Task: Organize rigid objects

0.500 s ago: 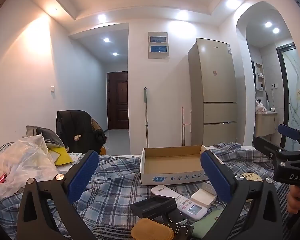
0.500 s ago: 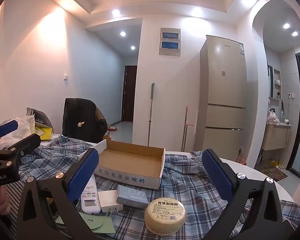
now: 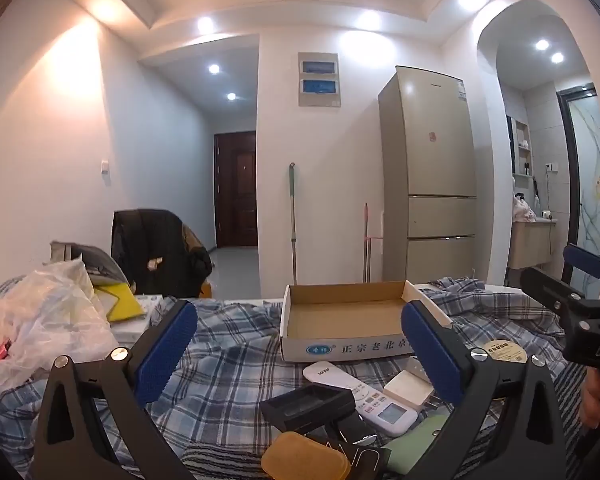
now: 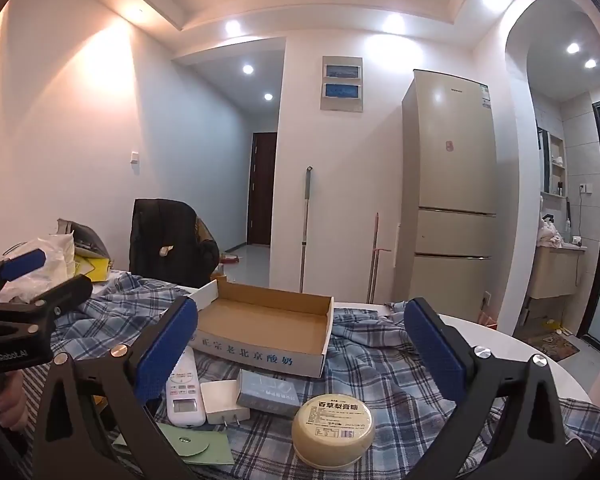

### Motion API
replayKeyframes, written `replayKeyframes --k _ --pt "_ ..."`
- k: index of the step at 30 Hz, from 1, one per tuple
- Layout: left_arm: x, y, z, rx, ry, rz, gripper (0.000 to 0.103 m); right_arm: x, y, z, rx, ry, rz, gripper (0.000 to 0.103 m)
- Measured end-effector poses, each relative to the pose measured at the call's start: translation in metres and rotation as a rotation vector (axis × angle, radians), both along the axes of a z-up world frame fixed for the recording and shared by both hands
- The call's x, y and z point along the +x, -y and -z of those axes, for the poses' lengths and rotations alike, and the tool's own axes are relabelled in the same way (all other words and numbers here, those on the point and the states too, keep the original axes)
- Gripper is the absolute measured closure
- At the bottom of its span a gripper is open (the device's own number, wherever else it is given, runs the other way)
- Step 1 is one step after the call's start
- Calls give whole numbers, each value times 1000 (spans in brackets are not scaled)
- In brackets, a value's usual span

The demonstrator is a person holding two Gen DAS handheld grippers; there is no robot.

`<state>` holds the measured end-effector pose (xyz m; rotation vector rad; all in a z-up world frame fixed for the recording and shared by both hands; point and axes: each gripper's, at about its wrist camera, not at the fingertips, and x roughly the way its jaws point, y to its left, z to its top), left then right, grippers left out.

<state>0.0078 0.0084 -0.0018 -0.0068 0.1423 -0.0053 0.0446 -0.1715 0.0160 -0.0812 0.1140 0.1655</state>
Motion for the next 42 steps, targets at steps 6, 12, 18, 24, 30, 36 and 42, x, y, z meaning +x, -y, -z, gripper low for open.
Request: replayKeyframes --k 6,12,18,24,30,36,42 --pt "-1 -1 1 -10 10 -1 0 2 3 0 11 2 69 0" --pt "-1 -4 0 -30 4 21 0 6 12 0 74 -38 43 0" --pt "-5 -6 -2 -42 18 16 0 10 10 1 65 -50 46 0" --pt "-8 -6 -3 -37 34 24 0 7 7 4 53 -30 45 0" --pt "-9 -1 -3 -8 44 3 0 6 4 5 37 -30 48 0" --pt "-3 0 -1 17 16 -66 0 11 6 6 33 -66 57 0" --pt "2 -7 1 -14 -10 -57 0 11 5 6 26 -72 62 0"
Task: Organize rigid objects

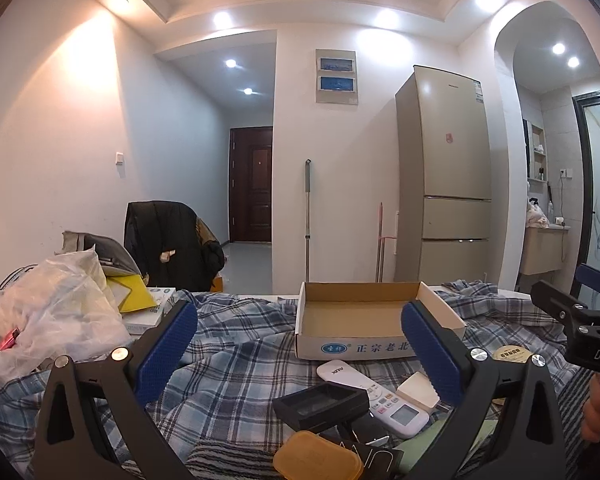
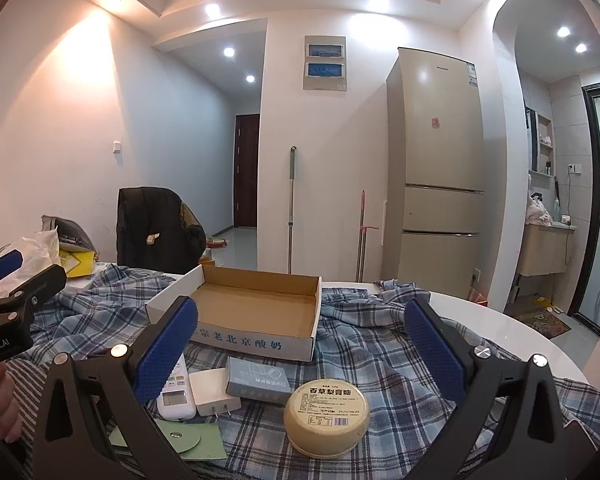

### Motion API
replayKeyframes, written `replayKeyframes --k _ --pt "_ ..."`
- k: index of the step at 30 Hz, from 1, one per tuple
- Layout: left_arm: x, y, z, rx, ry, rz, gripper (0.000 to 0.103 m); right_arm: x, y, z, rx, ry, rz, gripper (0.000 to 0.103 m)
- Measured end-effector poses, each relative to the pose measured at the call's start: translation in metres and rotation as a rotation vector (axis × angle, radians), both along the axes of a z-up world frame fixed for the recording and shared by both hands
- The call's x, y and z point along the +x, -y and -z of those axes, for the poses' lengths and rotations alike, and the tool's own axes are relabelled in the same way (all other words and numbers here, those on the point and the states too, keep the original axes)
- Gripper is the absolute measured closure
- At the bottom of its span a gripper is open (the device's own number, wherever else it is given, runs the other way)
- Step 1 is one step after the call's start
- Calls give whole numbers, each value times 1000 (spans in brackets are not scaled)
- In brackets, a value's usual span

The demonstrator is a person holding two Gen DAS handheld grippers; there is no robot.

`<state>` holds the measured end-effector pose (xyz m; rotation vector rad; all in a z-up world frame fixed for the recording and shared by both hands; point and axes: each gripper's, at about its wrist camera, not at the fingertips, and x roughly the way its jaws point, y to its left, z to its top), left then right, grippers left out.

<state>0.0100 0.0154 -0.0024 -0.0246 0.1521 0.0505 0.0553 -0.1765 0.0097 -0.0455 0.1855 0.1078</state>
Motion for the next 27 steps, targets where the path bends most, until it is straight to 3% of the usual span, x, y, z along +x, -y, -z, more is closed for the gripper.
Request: replayKeyframes --k 11,21,27 --pt "-7 4 -1 8 33 10 0 1 -2 -2 -10 -7 0 0" --pt "-1 -16 -1 -86 4 -5 0 0 1 -4 -2 -6 5 0" --pt "-1 -13 0 -65 2 7 0 -1 1 -4 6 2 6 0"
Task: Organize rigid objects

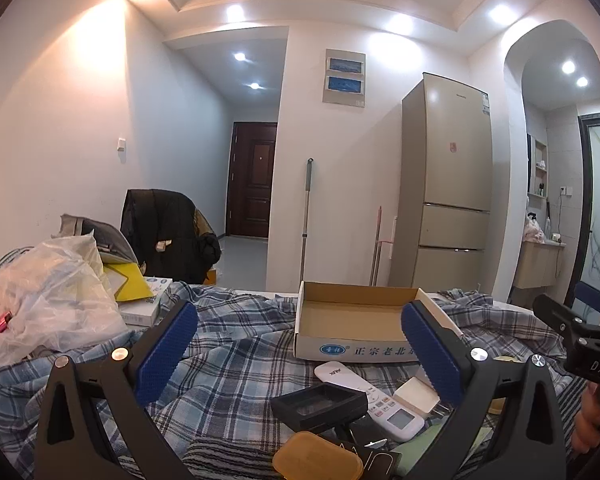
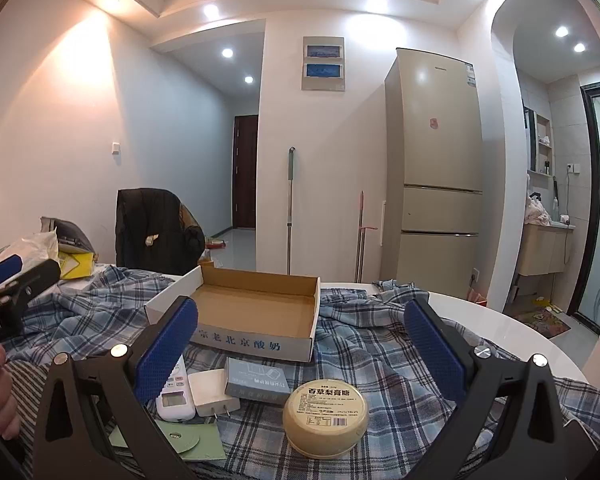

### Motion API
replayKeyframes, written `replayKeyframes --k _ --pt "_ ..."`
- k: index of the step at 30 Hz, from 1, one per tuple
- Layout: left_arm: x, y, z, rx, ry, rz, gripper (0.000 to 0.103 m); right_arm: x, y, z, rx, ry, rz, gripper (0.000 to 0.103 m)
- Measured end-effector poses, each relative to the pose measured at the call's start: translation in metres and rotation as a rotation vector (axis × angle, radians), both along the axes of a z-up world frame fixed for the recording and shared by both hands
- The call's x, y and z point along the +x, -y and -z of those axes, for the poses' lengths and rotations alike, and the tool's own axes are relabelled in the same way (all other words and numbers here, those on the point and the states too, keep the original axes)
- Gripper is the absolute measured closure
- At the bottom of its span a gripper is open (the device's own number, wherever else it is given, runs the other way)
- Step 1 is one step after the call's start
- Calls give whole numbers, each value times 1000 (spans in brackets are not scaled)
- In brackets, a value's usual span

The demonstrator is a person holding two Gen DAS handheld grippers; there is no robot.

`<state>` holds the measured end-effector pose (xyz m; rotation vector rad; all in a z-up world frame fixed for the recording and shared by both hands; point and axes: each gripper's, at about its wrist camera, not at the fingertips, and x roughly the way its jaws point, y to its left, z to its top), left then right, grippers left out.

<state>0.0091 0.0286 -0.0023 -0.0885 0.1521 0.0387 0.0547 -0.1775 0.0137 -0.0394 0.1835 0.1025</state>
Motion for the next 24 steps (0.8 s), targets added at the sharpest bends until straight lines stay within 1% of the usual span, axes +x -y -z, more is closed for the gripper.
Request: replayKeyframes --k 3,10,15,19,24 --pt "-2 -1 0 -6 9 -1 0 2 -2 1 -5 -6 0 0" --pt "1 -2 0 -20 -18 -7 0 3 1 1 5 -14 3 0" --pt "2 -2 -1 -19 -20 -5 0 3 0 1 4 -18 2 0" --pt "5 -4 0 -24 -34 -3 0 6 -1 3 -5 -40 -1 0" --pt "8 -4 1 -22 -39 -1 0 7 2 3 10 -48 -1 0"
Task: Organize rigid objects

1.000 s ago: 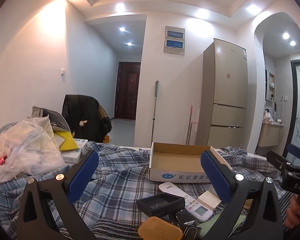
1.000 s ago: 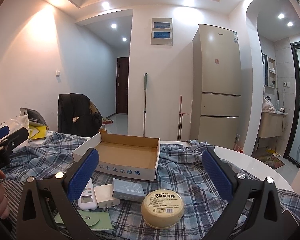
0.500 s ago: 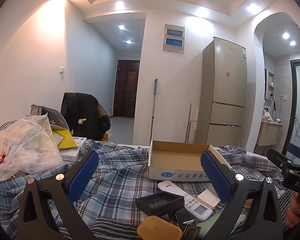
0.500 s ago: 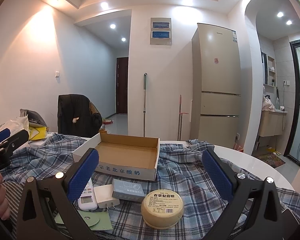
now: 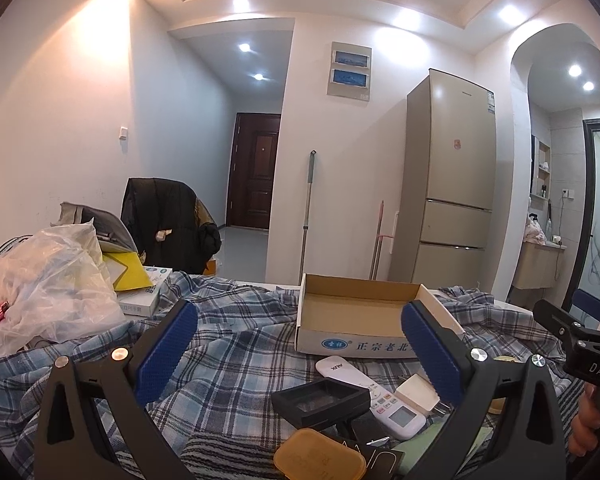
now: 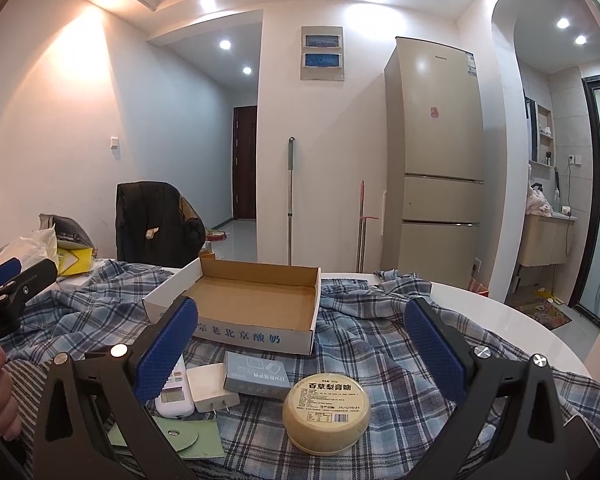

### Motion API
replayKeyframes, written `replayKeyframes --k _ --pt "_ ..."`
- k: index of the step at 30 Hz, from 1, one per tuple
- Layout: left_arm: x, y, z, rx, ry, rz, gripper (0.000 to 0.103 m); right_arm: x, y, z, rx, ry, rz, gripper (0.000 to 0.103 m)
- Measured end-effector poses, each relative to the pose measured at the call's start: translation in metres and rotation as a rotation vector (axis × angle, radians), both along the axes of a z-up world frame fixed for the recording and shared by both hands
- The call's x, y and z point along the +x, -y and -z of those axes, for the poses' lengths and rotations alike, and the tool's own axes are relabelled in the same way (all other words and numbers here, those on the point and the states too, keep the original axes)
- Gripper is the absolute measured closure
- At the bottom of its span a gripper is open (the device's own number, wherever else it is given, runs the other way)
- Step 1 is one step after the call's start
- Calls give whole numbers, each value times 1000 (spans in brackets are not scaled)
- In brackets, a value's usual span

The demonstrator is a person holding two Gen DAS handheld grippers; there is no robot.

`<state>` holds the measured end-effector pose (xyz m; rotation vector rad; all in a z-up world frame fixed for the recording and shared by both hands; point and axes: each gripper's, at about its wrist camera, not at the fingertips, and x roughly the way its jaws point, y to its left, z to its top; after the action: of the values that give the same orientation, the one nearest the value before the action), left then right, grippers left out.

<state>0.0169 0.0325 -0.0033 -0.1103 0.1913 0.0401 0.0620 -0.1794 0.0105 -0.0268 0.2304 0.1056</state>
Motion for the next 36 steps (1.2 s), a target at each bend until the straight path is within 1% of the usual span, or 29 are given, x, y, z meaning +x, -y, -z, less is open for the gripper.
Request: replayKeyframes --k 7,12,17,21,24,27,30,32,34,35,36 --pt "1 0 1 3 -5 3 0 5 1 0 0 -23 0 0" --pt "2 2 2 5 -8 3 0 1 -3 0 -10 -6 2 0" --pt "2 2 2 5 -1 2 0 2 -3 -1 -9 -10 2 0" --pt "4 4 4 16 2 6 0 2 -2 -2 -7 -9 3 0" --pt "6 6 2 29 -12 2 0 2 1 -3 3 -10 -2 0" --pt "8 11 -4 33 -33 24 0 8 11 -9 6 -41 -6 0" --pt "8 21 -12 50 -62 30 0 18 31 -16 41 -77 56 0" --pt "9 29 -19 61 -82 48 0 31 49 -20 75 -148 105 0" --pt "8 38 -25 79 -84 61 0 43 67 -20 99 -215 185 1" --pt "8 42 -28 93 -84 56 0 48 75 -19 114 -242 201 3" --pt "8 46 -31 99 -81 57 0 54 81 -15 122 -279 191 6"
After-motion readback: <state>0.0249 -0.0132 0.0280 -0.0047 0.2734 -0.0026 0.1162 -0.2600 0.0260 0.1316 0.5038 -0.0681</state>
